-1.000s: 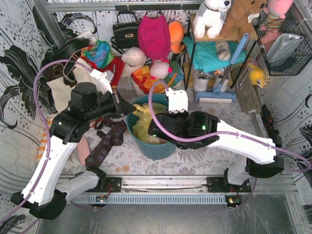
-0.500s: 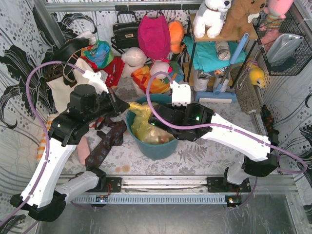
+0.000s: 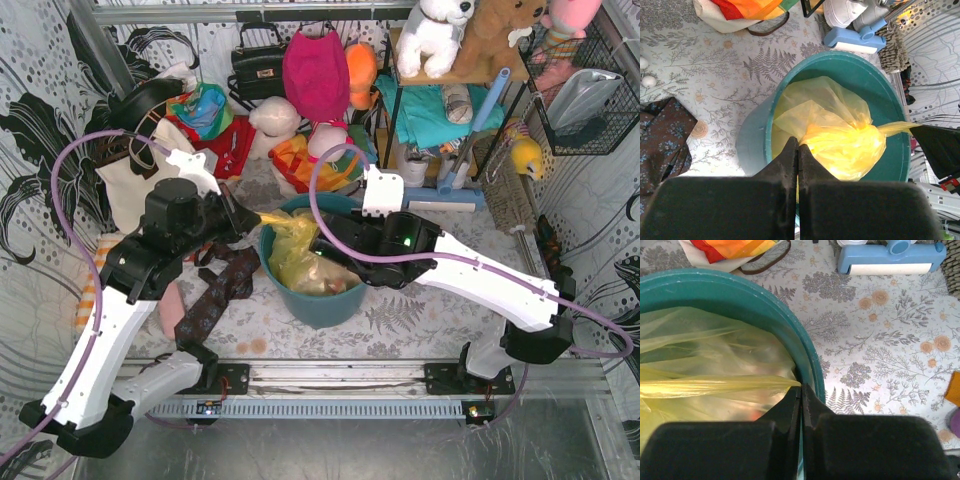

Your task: Tie the trash bag

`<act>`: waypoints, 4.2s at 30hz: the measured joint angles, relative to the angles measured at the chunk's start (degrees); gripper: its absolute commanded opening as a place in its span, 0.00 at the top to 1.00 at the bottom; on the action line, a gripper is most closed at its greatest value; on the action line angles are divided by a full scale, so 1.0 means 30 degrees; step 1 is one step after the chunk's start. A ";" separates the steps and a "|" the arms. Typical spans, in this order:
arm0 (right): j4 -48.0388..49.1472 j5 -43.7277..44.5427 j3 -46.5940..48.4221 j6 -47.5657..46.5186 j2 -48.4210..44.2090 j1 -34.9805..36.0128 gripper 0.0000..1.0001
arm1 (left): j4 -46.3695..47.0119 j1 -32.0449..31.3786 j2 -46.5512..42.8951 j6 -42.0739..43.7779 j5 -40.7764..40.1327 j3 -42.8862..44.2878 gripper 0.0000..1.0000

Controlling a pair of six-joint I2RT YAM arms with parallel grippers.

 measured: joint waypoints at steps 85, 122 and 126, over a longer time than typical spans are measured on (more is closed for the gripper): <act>1.3267 -1.1672 -0.9063 -0.7737 -0.4401 -0.1304 1.00 | 0.5836 0.0007 -0.3322 -0.2980 0.1763 -0.1086 1.00; 0.5319 -0.1996 -0.2535 -0.2798 -0.2878 -0.1319 1.00 | 0.6003 0.0007 -0.7541 -0.3650 -0.1209 -0.7650 1.00; 0.4707 -0.1042 -0.2616 -0.1370 -0.3016 -0.1319 1.00 | 0.5428 -0.0015 -0.7635 -0.3861 -0.1588 -0.7759 1.00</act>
